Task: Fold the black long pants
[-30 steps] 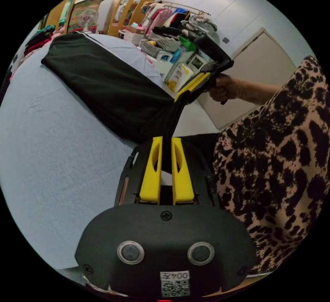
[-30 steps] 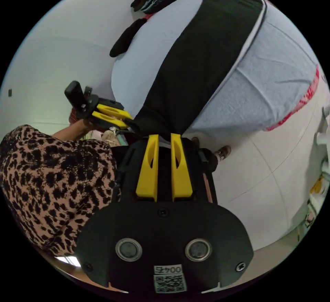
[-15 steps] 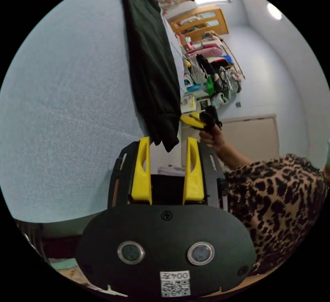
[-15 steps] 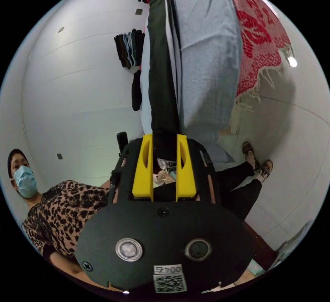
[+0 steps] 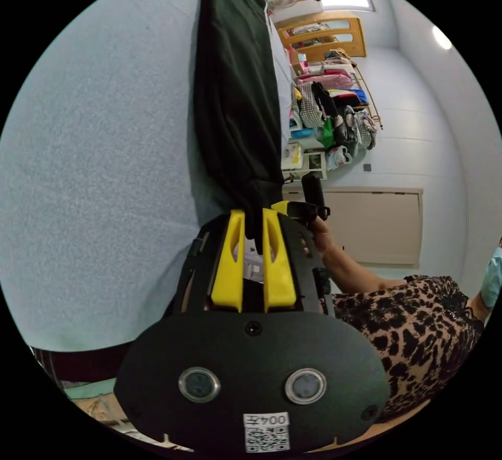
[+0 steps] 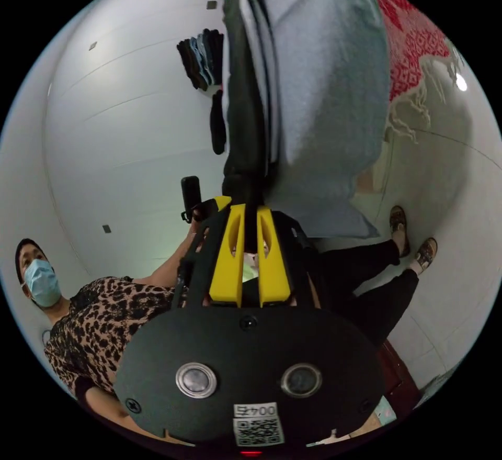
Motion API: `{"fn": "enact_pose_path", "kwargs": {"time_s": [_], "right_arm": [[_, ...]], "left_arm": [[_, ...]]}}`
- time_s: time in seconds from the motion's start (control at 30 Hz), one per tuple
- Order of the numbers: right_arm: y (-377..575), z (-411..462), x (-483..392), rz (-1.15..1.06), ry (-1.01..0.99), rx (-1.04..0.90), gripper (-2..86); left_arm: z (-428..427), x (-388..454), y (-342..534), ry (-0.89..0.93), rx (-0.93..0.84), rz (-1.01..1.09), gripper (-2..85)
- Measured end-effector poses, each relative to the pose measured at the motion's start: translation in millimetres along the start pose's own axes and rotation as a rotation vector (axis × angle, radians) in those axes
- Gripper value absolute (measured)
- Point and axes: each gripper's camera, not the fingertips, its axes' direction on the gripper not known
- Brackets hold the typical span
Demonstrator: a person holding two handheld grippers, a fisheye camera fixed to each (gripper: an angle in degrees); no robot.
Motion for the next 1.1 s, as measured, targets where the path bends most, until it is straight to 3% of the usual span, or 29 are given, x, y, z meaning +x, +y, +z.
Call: {"fn": "enact_pose_path", "kwargs": {"time_s": [0.2,0.27,0.43,0.53,0.7,0.77,0.9,0.97,1.1], "right_arm": [[24.3,-16.4,-77.8,-0.121,-0.006,0.121,4.5],[24.3,-6.2,-117.0,-0.181,0.074,0.121,4.4],[18.3,49.5,-131.3,-0.137,0.225,0.094,4.3],[15.8,87.3,-137.8,-0.091,0.237,0.145,4.2],[31.3,132.1,-260.0,-0.308,0.327,0.293,4.2],[46.8,166.9,-304.1,-0.390,0.425,0.314,4.2],[53.3,226.4,-263.6,-0.294,0.537,0.263,4.2],[61.2,249.0,-195.6,-0.105,0.471,0.275,4.3],[78.4,271.5,-138.7,0.022,0.434,0.293,4.7]], "left_arm": [[-55.3,26.4,-0.2,0.186,0.092,-0.011,4.3],[-85.1,33.5,-4.6,0.246,0.114,0.011,3.9],[-120.0,1.7,-17.1,0.207,0.020,0.016,3.3],[-141.6,-33.5,-24.4,0.274,-0.013,-0.046,3.0],[-252.8,38.8,-43.5,0.208,0.011,0.255,2.6],[-296.7,74.0,-35.5,0.092,-0.012,0.413,2.5],[-289.7,38.0,-15.5,0.004,-0.092,0.373,2.4],[-250.1,-27.3,-2.6,0.032,-0.167,0.216,2.5],[-203.2,-105.2,21.0,0.096,-0.212,0.022,2.8]]}}
